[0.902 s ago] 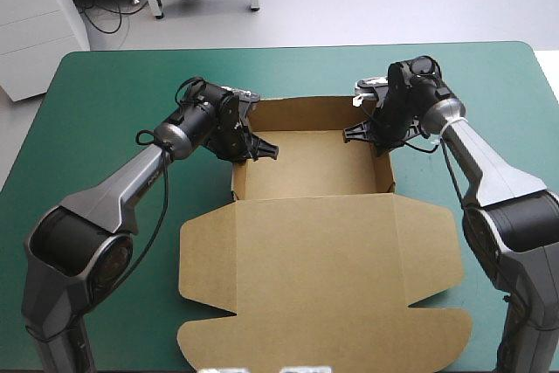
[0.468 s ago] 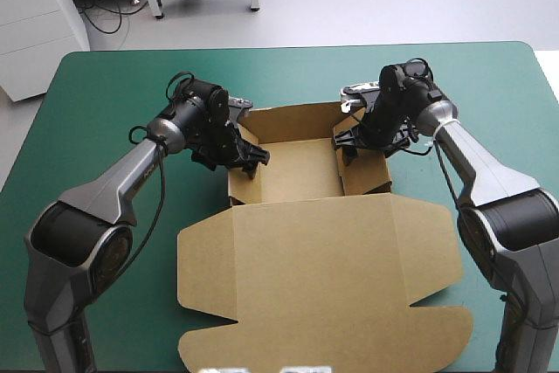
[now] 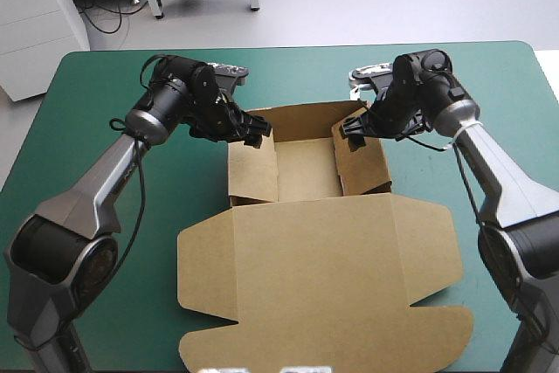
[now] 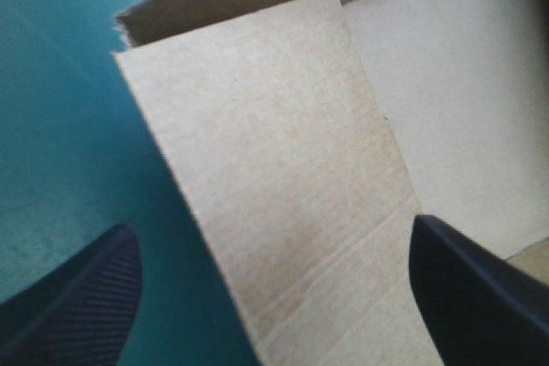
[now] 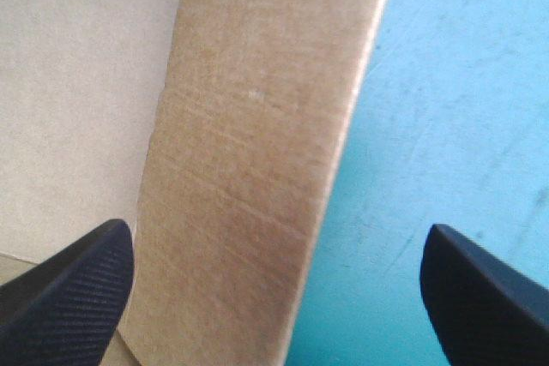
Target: Fold the box
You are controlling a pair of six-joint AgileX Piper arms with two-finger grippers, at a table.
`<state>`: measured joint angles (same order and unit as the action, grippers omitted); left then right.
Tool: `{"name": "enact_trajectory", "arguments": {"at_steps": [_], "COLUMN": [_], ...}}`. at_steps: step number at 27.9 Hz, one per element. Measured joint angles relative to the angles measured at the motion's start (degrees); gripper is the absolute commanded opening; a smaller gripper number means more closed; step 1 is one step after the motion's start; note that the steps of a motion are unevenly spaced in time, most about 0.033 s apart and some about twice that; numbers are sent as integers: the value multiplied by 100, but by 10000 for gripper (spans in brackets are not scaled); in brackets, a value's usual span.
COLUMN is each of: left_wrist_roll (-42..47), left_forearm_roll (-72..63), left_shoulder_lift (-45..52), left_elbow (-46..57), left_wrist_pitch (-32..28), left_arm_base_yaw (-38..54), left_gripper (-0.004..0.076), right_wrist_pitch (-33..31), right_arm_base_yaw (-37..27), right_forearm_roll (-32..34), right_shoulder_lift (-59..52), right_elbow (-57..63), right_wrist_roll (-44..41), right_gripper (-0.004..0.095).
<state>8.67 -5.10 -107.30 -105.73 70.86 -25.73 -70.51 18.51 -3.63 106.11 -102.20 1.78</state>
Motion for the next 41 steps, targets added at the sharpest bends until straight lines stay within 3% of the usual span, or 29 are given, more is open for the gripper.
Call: {"name": "enact_trajectory", "arguments": {"at_steps": [3, 6, 12, 25, 34, 41], "left_wrist_roll": [128, 170, -453, -1030, -956, -474], "left_forearm_roll": [180, 335, 465, 623, 635, 635], "left_shoulder_lift": [330, 723, 1576, 3786, 5565, 7073], "left_elbow": [-7, -7, 36, 1617, 4372, 6570], "left_wrist_pitch": [20, 41, 91, 117, 117, -33], "left_arm_base_yaw": [0, 0, 0, 0, 0, 0], "left_gripper": [581, 464, -32, -27, -32, -32], "right_wrist_pitch": [-18, -48, -87, -87, -87, -81], "right_arm_base_yaw": [0, 0, 0, 0, 0, 0], "right_forearm_roll": [135, 144, 138, 96, 156, 90], "right_shoulder_lift": [-383, -752, -1258, -1405, -1118, -240], "right_elbow": [0, 0, 0, 0, 0, 0], "right_wrist_roll": [-11, -20, -20, -23, -23, -23], "right_gripper": [833, 833, 833, 832, 829, 829]}}
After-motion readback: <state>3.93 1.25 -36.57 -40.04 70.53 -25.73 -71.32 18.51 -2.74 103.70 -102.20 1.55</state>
